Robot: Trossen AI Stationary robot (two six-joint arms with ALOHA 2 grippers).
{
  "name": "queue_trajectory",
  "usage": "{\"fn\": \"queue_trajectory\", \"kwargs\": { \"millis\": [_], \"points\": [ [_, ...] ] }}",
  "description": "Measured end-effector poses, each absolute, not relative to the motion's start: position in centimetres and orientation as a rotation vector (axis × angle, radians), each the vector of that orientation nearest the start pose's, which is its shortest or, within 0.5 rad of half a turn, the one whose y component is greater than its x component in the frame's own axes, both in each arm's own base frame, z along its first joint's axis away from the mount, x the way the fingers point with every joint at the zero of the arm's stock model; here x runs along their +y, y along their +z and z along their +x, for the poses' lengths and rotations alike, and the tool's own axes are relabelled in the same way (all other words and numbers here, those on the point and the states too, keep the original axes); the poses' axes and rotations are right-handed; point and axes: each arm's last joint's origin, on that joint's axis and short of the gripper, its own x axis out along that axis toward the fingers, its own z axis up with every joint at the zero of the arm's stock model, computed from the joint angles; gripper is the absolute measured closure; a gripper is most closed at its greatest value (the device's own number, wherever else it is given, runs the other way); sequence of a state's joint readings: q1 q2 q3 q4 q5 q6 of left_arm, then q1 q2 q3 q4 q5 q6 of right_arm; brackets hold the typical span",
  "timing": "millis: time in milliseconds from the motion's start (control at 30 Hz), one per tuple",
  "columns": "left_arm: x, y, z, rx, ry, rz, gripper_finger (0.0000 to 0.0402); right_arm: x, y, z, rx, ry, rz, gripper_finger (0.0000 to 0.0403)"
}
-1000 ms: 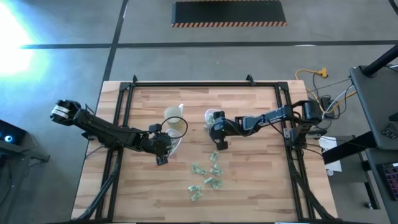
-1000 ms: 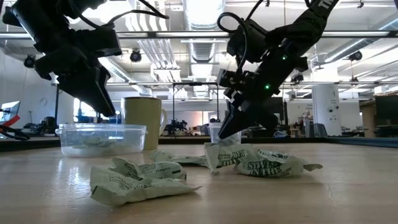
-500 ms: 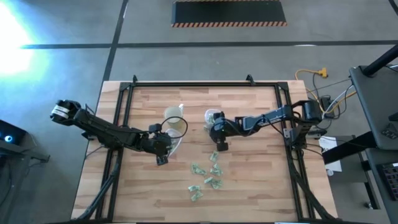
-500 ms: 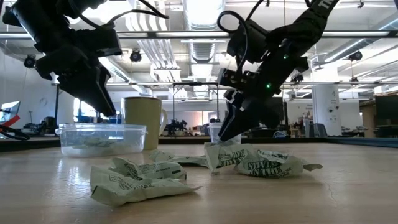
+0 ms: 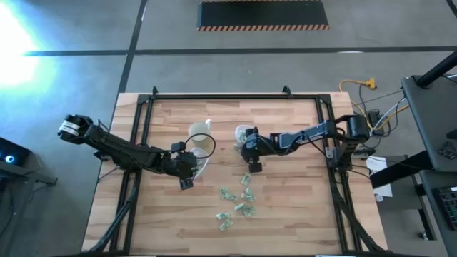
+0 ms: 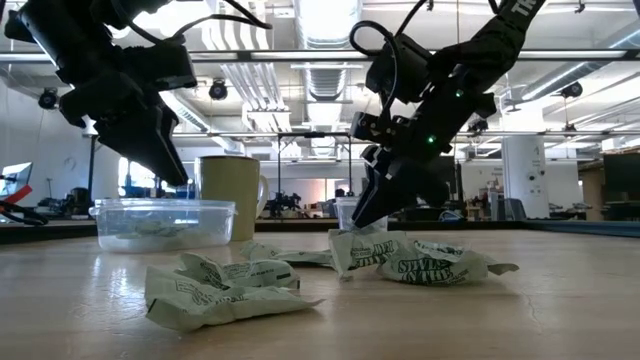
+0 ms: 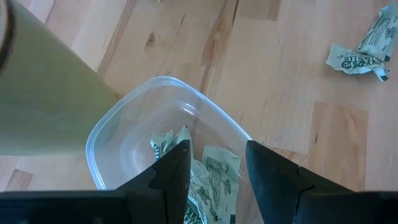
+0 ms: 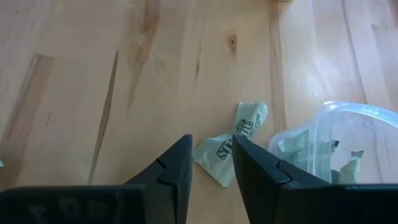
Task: Pick and place items into bin
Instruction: Put the stevia packet into the top transparent bin
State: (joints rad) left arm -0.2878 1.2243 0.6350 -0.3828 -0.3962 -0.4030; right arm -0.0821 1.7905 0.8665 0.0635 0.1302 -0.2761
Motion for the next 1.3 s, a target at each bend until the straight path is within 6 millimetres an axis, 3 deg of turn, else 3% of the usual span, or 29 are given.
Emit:
{"fn": "queue_trajectory", "kwargs": {
  "millis": [367, 767, 967, 1300],
  "points": [
    [-5.2, 18.7, 21.5, 0.872, 0.280, -0.048, 0.0262, -3.7, 11.0, 34.6, 0.916, -0.076, -0.289, 0.0296],
    [-5.2, 18.7, 21.5, 0.874, 0.280, -0.048, 0.0262, -3.9, 11.4, 34.8, 1.015, -0.053, -0.134, 0.0289],
    [-5.2, 18.7, 21.5, 0.874, 0.280, -0.048, 0.0262, -2.7, 11.6, 34.7, 1.066, 0.002, -0.098, 0.0296],
    [-5.2, 18.7, 21.5, 0.874, 0.280, -0.050, 0.0262, 0.8, 12.0, 34.3, 1.108, 0.085, -0.127, 0.0296]
  ]
}}
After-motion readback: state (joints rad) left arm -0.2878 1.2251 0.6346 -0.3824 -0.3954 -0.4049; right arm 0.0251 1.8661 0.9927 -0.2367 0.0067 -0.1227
